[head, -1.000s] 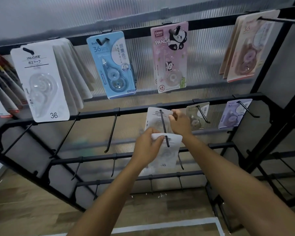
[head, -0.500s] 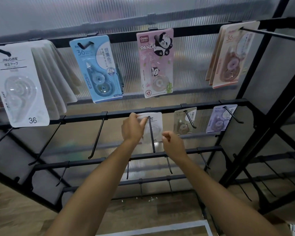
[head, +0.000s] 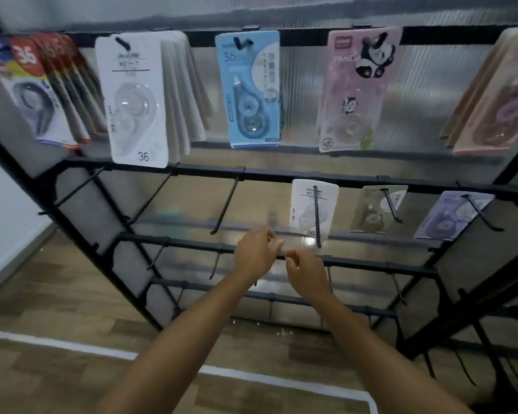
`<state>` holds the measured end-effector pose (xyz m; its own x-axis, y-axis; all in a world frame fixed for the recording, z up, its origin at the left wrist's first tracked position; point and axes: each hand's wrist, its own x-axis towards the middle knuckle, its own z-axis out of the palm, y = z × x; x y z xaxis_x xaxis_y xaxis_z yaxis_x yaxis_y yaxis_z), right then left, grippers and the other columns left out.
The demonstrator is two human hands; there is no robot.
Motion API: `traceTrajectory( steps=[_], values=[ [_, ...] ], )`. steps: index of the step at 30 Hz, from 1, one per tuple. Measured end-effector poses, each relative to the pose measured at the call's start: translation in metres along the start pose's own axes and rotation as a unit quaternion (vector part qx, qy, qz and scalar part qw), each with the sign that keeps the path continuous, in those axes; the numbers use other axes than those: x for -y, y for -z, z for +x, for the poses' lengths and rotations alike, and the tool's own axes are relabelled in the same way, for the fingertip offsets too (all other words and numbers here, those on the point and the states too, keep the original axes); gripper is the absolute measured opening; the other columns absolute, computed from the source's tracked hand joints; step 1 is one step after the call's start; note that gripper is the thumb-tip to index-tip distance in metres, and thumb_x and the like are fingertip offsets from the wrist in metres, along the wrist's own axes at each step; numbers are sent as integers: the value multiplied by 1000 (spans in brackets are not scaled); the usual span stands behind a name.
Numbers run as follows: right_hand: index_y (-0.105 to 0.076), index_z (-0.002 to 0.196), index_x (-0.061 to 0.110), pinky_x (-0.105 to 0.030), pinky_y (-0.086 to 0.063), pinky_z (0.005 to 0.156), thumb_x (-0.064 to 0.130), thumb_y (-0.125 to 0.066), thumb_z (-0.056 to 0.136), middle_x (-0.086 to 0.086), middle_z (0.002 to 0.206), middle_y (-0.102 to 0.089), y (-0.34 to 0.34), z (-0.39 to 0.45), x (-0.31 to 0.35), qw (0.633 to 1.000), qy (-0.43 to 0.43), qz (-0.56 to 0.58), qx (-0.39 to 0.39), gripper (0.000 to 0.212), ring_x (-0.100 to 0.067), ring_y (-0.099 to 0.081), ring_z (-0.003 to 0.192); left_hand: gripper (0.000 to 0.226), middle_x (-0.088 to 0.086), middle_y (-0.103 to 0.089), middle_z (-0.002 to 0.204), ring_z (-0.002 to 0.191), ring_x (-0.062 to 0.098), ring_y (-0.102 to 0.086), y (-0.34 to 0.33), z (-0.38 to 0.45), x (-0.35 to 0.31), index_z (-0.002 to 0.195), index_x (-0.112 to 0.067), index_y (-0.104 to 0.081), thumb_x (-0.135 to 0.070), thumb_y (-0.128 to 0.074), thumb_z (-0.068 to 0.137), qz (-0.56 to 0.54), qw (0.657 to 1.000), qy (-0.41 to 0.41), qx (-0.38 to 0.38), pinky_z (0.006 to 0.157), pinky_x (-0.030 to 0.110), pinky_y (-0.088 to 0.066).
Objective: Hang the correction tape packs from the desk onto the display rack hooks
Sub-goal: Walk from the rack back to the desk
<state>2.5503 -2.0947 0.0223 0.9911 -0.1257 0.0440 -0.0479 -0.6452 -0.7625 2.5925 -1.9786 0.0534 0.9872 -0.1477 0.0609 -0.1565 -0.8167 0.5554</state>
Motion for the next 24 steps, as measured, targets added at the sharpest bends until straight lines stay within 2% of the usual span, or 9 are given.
traceTrajectory(
  steps=[3, 5, 8, 10, 12, 14, 17, 21, 24],
  values=[
    [-67, 104, 12, -19, -40, 72, 10, -48, 96, 5, 92, -61, -32, -9, 30, 998, 41, -5, 40, 20, -7, -53, 81, 27, 4, -64, 111, 100, 19, -61, 18, -28, 40, 113, -14, -61, -34, -54, 96, 47, 999, -3, 12, 85, 35, -51],
    [-68, 102, 8, -16, -36, 68, 9, -48, 96, 2, 94, -63, -58, -18, 53, 995, 64, -8, 75, 21, -11, -57, 84, 26, 8, -65, 111, 101, 25, -62, 36, -48, 71, 111, -12, -62, -31, -52, 96, 52, 998, 19, -1, 82, 36, -50],
    [-68, 101, 4, -22, -38, 66, 5, -47, 95, -7, 98, -68, -106, -38, 93, 986, 97, -3, 136, 22, -23, -62, 90, 24, 11, -65, 107, 98, 30, -62, 67, -87, 123, 107, -9, -61, -27, -49, 96, 67, 995, 70, -15, 76, 37, -48],
    [-69, 107, 7, -28, -43, 71, 7, -46, 95, -7, 102, -69, -142, -55, 123, 978, 121, -7, 172, 25, -23, -62, 92, 22, 11, -66, 103, 95, 30, -62, 91, -118, 162, 105, -10, -62, -25, -50, 96, 69, 992, 104, -28, 72, 35, -48],
    [-68, 108, 9, -26, -40, 68, 9, -47, 95, -8, 101, -68, -180, -77, 156, 967, 151, -19, 206, 25, -22, -61, 91, 21, 12, -66, 100, 93, 31, -61, 117, -154, 202, 101, -8, -63, -24, -52, 94, 57, 986, 146, -48, 68, 33, -44],
    [-67, 108, 9, -25, -41, 70, 12, -50, 95, -8, 101, -69, -219, -103, 189, 958, 167, -19, 232, 22, -23, -62, 92, 25, 13, -65, 103, 94, 30, -61, 142, -193, 242, 104, -6, -62, -27, -51, 95, 52, 976, 202, -67, 72, 34, -47],
    [-68, 110, 11, -21, -41, 76, 13, -53, 94, -6, 103, -70, -281, -148, 235, 942, 187, 9, 278, 22, -19, -63, 93, 29, 7, -66, 110, 101, 24, -61, 179, -255, 302, 111, -13, -63, -34, -50, 95, 49, 958, 264, -102, 80, 32, -49],
    [-70, 103, 12, -31, -48, 83, 11, -55, 91, -5, 100, -70, -357, -209, 292, 909, 231, -4, 346, 19, -23, -63, 95, 29, 7, -67, 112, 105, 26, -60, 224, -338, 372, 111, -18, -64, -36, -49, 96, 60, 929, 338, -136, 76, 30, -44],
    [-69, 105, 11, -28, -47, 86, 5, -53, 90, -5, 104, -70, -404, -253, 334, 890, 246, 10, 384, 24, -22, -64, 98, 31, 9, -68, 110, 103, 30, -62, 254, -394, 413, 108, -20, -66, -40, -46, 95, 68, 898, 406, -158, 74, 31, -46]
  ],
)
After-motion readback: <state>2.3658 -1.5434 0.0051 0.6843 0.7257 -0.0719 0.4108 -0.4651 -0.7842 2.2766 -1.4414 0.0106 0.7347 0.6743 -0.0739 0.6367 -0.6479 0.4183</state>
